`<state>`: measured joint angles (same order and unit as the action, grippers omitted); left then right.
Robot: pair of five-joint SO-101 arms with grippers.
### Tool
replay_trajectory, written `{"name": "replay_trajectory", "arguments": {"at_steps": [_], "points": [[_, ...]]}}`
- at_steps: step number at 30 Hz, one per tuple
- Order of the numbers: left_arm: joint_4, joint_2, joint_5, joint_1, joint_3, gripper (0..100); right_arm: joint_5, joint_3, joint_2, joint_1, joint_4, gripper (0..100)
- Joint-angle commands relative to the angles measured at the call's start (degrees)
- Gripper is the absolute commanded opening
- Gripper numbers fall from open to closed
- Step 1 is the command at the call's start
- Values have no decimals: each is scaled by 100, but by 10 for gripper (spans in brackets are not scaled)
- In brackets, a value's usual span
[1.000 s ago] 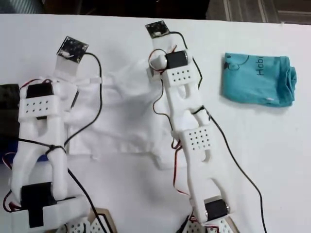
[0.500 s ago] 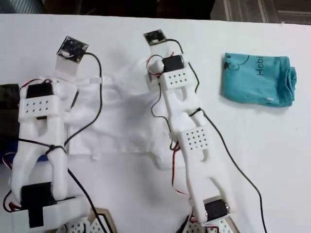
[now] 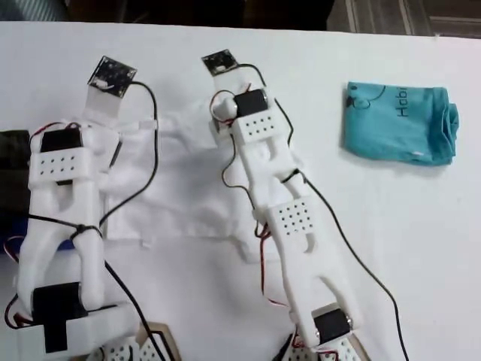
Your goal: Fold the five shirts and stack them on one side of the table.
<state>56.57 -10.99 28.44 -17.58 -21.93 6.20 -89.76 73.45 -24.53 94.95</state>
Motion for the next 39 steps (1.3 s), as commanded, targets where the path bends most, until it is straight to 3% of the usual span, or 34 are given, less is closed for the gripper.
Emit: {"name": "replay_trajectory", "arguments": {"at_steps": [1, 25, 39], "points": [[-9, -53, 9, -44, 233, 25, 26, -202, -365, 84, -303, 115], [-9, -44, 9, -44, 233, 25, 35, -264, -426, -312, -338, 116], [-9, -44, 9, -44, 224, 25, 35, -422, -725, -57, -365, 116]]}}
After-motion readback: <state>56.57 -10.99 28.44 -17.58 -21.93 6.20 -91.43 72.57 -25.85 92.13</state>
